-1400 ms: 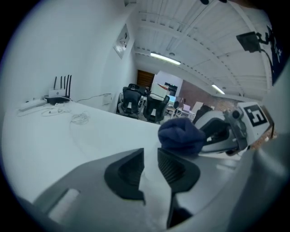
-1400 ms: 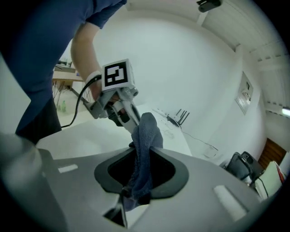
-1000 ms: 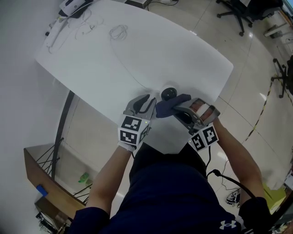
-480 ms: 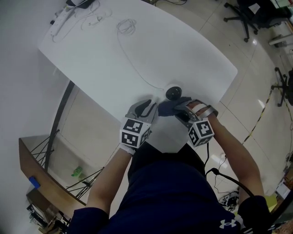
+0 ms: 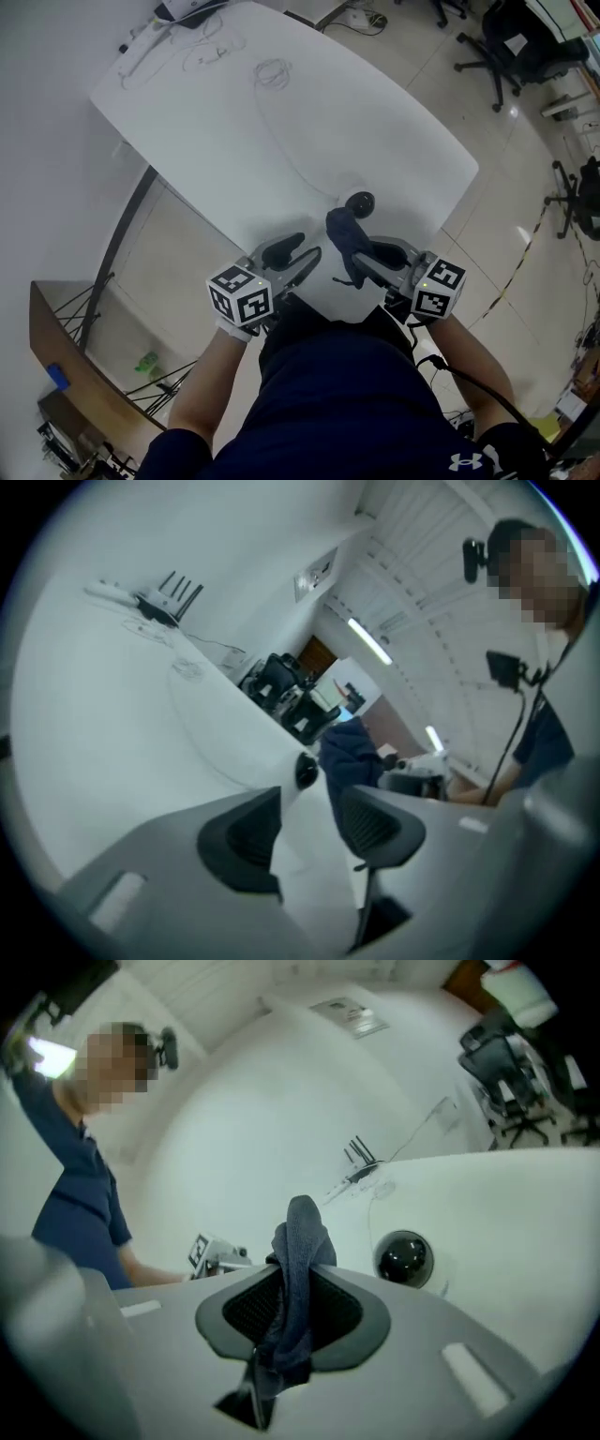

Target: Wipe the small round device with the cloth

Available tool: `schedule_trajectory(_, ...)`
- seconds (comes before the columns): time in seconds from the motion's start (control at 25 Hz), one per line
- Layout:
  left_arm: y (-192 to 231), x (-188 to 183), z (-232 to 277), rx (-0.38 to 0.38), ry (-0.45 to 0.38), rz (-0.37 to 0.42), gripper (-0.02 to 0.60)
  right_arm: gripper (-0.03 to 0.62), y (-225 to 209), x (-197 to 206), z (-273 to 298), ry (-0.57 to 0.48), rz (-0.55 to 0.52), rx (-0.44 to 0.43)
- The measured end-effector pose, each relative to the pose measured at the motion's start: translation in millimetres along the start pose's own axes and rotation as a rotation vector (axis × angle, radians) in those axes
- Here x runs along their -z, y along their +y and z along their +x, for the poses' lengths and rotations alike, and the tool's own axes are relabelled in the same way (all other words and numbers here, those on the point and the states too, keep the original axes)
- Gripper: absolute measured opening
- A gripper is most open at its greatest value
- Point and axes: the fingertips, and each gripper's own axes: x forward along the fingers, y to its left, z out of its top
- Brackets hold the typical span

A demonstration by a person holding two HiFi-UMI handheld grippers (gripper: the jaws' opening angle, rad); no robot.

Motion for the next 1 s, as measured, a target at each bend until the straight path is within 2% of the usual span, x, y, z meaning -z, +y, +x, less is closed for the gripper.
schedule_trajectory(0.08, -25, -9, 3, 0.153, -0.042, -0.063, 0.269, 0.088, 13, -12, -1, -0.077, 0.128, -0.082)
schedule_trajectory(0.16, -43, -17, 4, 0.278, -0.075, -0.134, 0.310, 0.088, 29, -17, -1, -0.130, 0.226, -0.176)
schedule_trajectory(0.24, -61, -25, 5, 0.389, -0.084, -0.196, 0.313, 0.089, 39, -20, -2, -0.161, 0.292, -0.250)
schedule_trajectory(0.36, -85, -32, 8, 0.547, -0.075, -0.249, 0.306, 0.089, 43, -22, -2, -0.174, 0.346, -0.306)
schedule_trajectory(0.44, -94, -31, 7, 0.599, -0.059, -0.244, 0.242, 0.089, 43, -19, -1, -0.170, 0.363, -0.309)
schedule_trajectory(0.48, -95, -29, 7, 0.599, -0.053, -0.235, 0.196, 0.088, 42, -17, 0, -0.169, 0.368, -0.300)
schedule_trajectory(0.6, -87, -24, 9, 0.532, -0.038, -0.208, 0.136, 0.094, 33, -11, 0, -0.167, 0.364, -0.246)
schedule_trajectory(0.68, -84, -21, 10, 0.487, -0.031, -0.185, 0.112, 0.129, 30, -10, -1, -0.169, 0.358, -0.218)
schedule_trajectory(0.84, -76, -27, 10, 0.383, -0.048, -0.107, 0.101, 0.170, 22, -14, -10, -0.217, 0.336, -0.154)
schedule_trajectory(1.0, -57, -40, 21, 0.270, -0.034, 0.052, 0.095, 0.169, -16, -28, -35, -0.323, 0.333, 0.017)
